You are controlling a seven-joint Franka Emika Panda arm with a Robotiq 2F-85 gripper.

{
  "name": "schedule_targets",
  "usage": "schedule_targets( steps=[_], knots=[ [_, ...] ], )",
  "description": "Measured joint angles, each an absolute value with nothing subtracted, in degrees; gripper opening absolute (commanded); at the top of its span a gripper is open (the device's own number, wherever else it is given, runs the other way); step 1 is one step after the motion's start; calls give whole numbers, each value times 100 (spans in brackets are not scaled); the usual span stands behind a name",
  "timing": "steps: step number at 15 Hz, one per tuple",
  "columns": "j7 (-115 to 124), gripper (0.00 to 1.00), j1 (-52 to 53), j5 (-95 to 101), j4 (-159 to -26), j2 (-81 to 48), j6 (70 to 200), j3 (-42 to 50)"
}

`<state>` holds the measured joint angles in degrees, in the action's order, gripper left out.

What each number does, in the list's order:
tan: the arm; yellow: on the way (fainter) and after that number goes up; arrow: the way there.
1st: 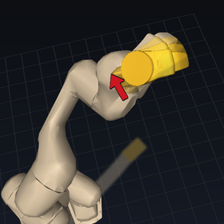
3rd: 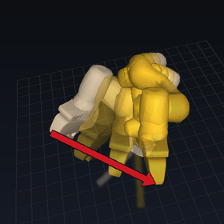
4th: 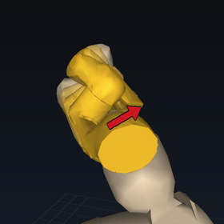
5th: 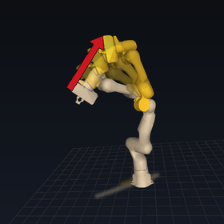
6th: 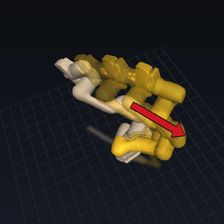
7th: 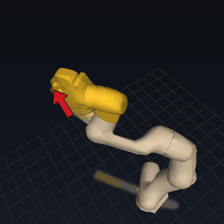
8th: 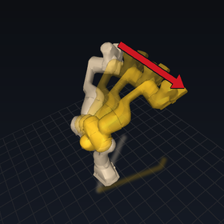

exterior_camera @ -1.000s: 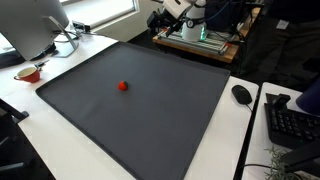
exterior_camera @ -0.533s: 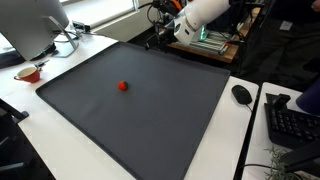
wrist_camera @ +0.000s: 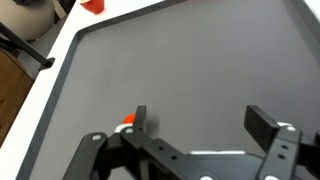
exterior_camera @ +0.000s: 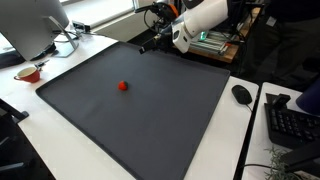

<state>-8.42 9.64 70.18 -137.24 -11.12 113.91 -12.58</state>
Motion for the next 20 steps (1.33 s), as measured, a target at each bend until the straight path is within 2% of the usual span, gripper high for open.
schedule_targets(
  steps=[8, 15, 20],
  knots=[
    [-1231, 100, 1006, 7282, -13569, -1333, 11508, -1281],
    [-2213, 100, 1122, 8404, -12825, -2359, 11131, -1233],
    [-2533, 100, 1067, 8507, -12326, -3104, 10754, -1009]
  ],
)
